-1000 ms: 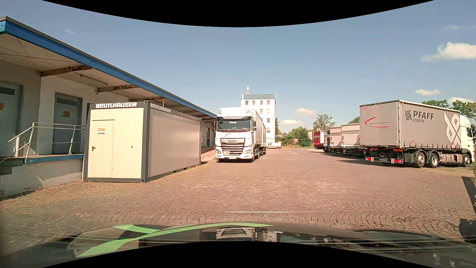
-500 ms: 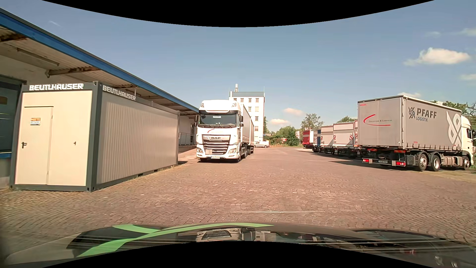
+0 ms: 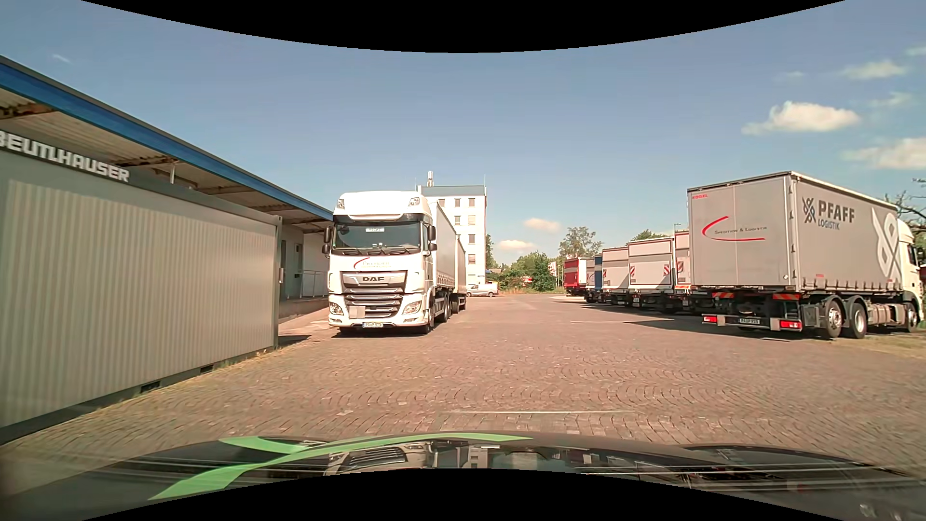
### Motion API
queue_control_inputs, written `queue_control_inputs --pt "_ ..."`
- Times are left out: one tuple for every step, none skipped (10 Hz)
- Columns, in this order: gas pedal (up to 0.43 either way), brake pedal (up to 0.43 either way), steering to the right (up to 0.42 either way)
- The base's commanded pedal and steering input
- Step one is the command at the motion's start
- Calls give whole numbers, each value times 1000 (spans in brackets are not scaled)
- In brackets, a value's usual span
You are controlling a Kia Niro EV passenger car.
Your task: Follow the waypoints while adhering to traffic rules and regulations
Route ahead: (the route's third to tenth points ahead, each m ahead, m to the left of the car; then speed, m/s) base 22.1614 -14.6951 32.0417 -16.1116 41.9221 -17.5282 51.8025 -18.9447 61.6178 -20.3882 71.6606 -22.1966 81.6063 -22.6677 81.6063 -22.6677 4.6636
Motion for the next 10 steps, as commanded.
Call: queue_control_inputs --pt "228 0 97" --pt "228 0 95" --pt "228 0 89" --pt "228 0 79" --pt "228 0 62" --pt "228 0 44" --pt "240 0 36" --pt "248 0 27" --pt "248 0 24" --pt "248 0 21"
